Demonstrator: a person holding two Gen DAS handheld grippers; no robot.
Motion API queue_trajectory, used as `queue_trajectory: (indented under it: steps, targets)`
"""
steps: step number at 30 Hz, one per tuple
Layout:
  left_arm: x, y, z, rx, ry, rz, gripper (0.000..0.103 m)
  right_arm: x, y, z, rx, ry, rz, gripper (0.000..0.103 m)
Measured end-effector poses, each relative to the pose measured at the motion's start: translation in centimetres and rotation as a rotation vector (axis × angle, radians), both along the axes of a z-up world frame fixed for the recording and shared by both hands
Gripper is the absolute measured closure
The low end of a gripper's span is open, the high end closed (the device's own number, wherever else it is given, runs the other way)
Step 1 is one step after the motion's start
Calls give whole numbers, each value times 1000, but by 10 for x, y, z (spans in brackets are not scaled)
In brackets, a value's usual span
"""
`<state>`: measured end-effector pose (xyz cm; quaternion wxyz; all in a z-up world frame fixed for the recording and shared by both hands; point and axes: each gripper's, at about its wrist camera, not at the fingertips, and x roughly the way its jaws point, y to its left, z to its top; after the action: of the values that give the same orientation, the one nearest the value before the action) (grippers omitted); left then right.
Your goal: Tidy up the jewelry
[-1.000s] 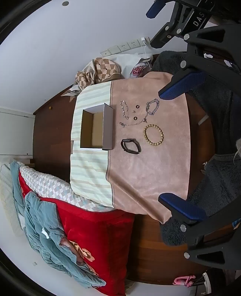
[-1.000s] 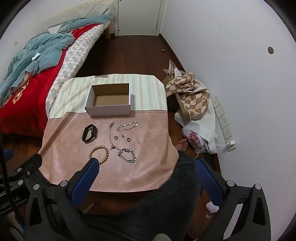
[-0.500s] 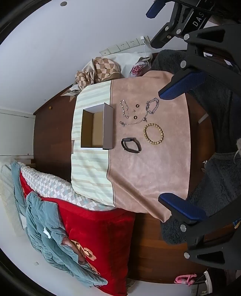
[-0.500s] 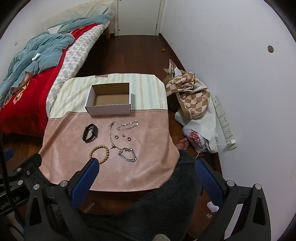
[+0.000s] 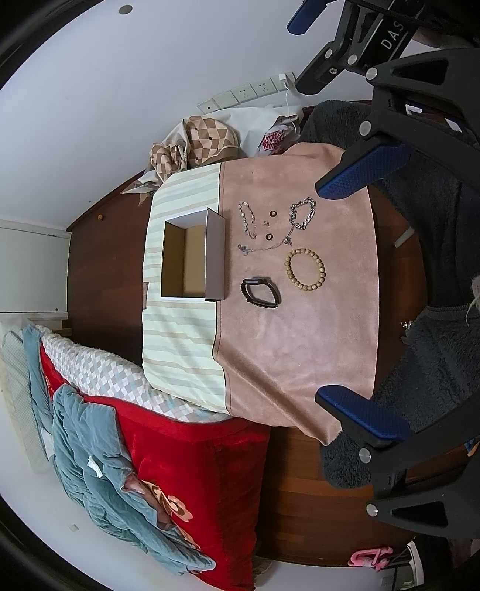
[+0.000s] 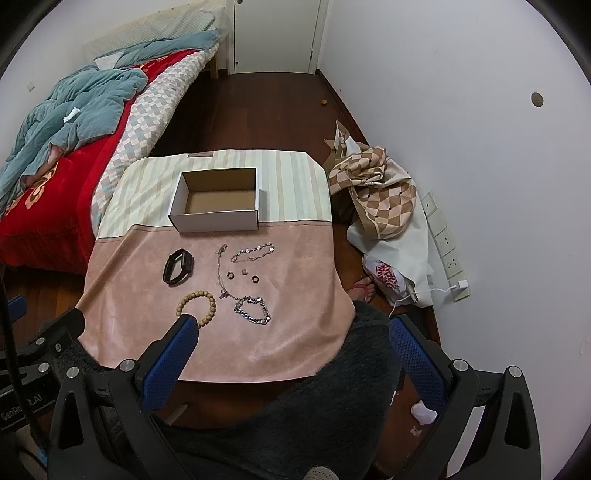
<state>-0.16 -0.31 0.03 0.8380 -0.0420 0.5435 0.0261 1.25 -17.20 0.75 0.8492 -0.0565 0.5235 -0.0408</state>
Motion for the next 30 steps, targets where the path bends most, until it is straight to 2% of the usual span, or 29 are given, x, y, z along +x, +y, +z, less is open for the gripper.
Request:
queue_trajectory:
  steps: [30]
  targets:
    - [0, -1, 1, -2, -4, 1, 0, -1, -2, 2, -5, -8, -2, 0]
